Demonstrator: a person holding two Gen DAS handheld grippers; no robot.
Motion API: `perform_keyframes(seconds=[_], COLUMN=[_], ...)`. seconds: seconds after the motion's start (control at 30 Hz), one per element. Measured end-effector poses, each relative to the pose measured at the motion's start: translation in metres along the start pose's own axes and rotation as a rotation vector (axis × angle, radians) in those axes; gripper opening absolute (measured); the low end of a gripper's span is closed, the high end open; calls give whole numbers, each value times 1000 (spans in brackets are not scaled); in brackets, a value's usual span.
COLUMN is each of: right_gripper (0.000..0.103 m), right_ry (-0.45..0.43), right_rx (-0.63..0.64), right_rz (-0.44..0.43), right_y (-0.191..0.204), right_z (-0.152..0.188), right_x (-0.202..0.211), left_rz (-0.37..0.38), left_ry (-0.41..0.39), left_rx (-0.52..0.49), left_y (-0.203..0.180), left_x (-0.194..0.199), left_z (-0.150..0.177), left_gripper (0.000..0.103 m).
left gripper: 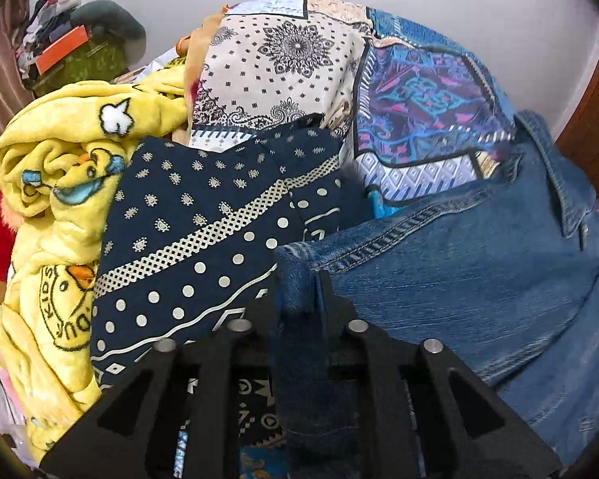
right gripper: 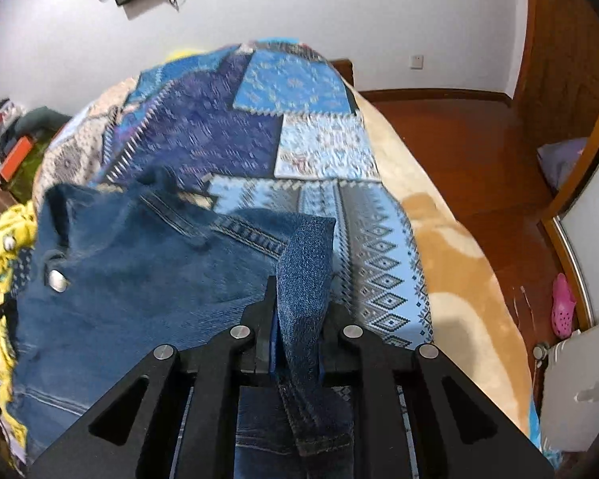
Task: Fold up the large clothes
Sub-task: 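Lift the hem and cuff with both grippers and fold the jacket over itself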
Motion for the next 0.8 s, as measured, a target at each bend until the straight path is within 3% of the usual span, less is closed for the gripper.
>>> perform_keyframes(seconds=[0.1, 0.17, 0.23, 0.3, 0.37, 0.67, 0.73, 0.8], right_gripper=[29, 55, 55, 55, 56, 74, 84, 85], right_ry=[26, 74, 65, 48, 39, -88, -126, -158], right_rx=[54, 62, 63, 70, 76, 235, 246, 247], right_rz=[54, 85, 86, 79, 65, 62, 64, 51], right_y=[0, -3, -3, -1, 4, 43, 50, 54], right_z=[6, 13, 17, 20, 25, 52, 60, 69], right_x=[-1, 1, 12, 28, 50, 152, 171, 188], left_rz=[-37, -70, -79, -76, -64, 34, 42, 40], left_ry=[-14, -14, -19, -33, -63, -142, -158, -164], left_rx=[-44, -88, -125, -146, -151, -130, -129, -133], left_y=[-1, -3, -7, -11, -15, -29, -29, -26], left_x=[3, 9, 20, 37, 60, 158, 176, 187], left_z=[3, 6, 10, 14, 17, 40, 50, 61], left_gripper=[24, 27, 35, 55, 61, 70, 74, 83])
Point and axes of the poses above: each gripper's, at about its wrist camera, not at the fingertips, and x roughly against the way its jaws point, y to its left, z to its underside, the point moved 8 cm from there along -x, roughly the way its jaws point, and after that the axes turned 11 degrees about x, right-handed, at the moved point
